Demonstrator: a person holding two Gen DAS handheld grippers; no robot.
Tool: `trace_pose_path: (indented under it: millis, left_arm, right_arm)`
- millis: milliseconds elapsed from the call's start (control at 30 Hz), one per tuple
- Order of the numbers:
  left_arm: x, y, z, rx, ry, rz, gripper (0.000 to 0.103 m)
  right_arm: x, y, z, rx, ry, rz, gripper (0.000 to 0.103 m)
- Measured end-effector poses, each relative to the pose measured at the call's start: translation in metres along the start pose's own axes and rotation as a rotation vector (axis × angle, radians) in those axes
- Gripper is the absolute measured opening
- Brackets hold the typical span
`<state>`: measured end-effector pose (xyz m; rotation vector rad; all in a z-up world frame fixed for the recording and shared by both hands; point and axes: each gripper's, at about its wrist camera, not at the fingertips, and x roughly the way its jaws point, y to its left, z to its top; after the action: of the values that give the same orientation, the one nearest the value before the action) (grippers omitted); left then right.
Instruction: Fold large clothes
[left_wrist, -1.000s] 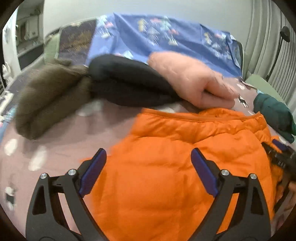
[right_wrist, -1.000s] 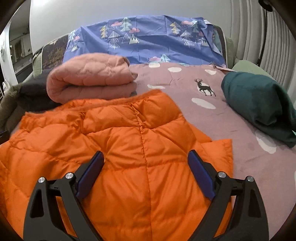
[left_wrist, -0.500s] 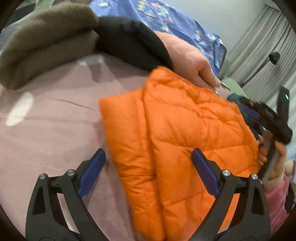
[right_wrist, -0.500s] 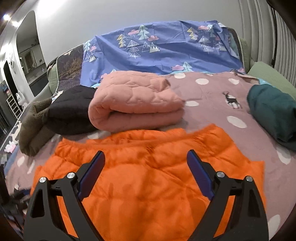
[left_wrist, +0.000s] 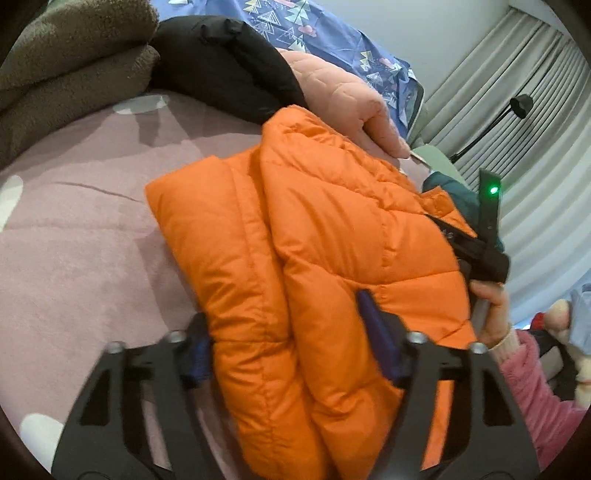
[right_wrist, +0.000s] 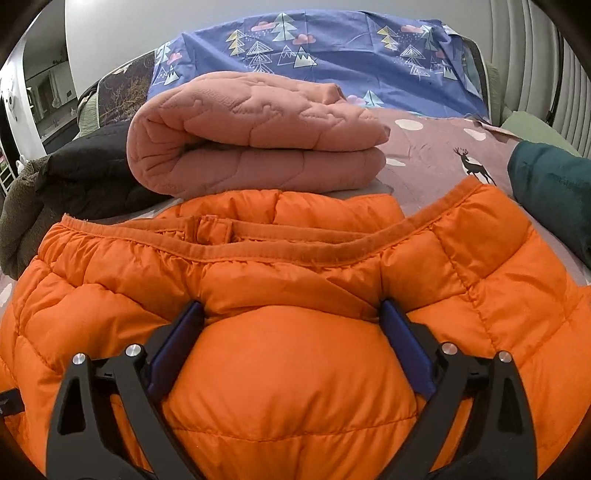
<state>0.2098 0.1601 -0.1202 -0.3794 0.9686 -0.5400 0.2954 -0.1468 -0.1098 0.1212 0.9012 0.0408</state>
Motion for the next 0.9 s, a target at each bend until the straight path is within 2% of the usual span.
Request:
trace_pose_path:
  millis: [67, 133, 267, 400, 500, 633, 767, 900]
  left_arm:
    - [-0.006, -0.004, 0.001, -0.005, -0.012, -0.011, 0.044]
    - [-0.018, -0.016, 0.008, 0.007, -0.041, -0.027, 0.037]
    - [-0.044, -0.055, 0.025, 0.083, -0.110, -0.058, 0.034]
    - [-0.056, -0.112, 0.042, 0.224, -0.130, -0.086, 0.033]
    - [-0.053, -0.147, 0.048, 0.310, -0.105, -0.102, 0.033]
    - [-0.032, -0.200, 0.058, 0.430, -0.023, -0.070, 0.033]
    - [-0.001, -0.238, 0.068, 0.475, 0.059, -0.040, 0.034]
    - [0.023, -0.258, 0.069, 0.479, 0.090, -0.032, 0.040]
  right_arm:
    - [0.000, -0.002, -0.001, 0.004, 0.000, 0.008, 0.097]
    - [0.000, -0.004, -0.001, 0.010, -0.001, 0.018, 0.097]
    - [0.000, -0.006, -0.001, 0.018, -0.004, 0.034, 0.097]
    - [-0.002, -0.009, -0.003, 0.024, -0.014, 0.051, 0.097]
    - [-0.003, -0.012, -0.004, 0.033, -0.018, 0.070, 0.097]
    - [-0.003, -0.017, -0.003, 0.046, -0.020, 0.095, 0.097]
    - [-0.003, -0.021, -0.002, 0.062, -0.022, 0.116, 0.097]
    - [-0.003, -0.023, -0.002, 0.076, -0.021, 0.132, 0.097]
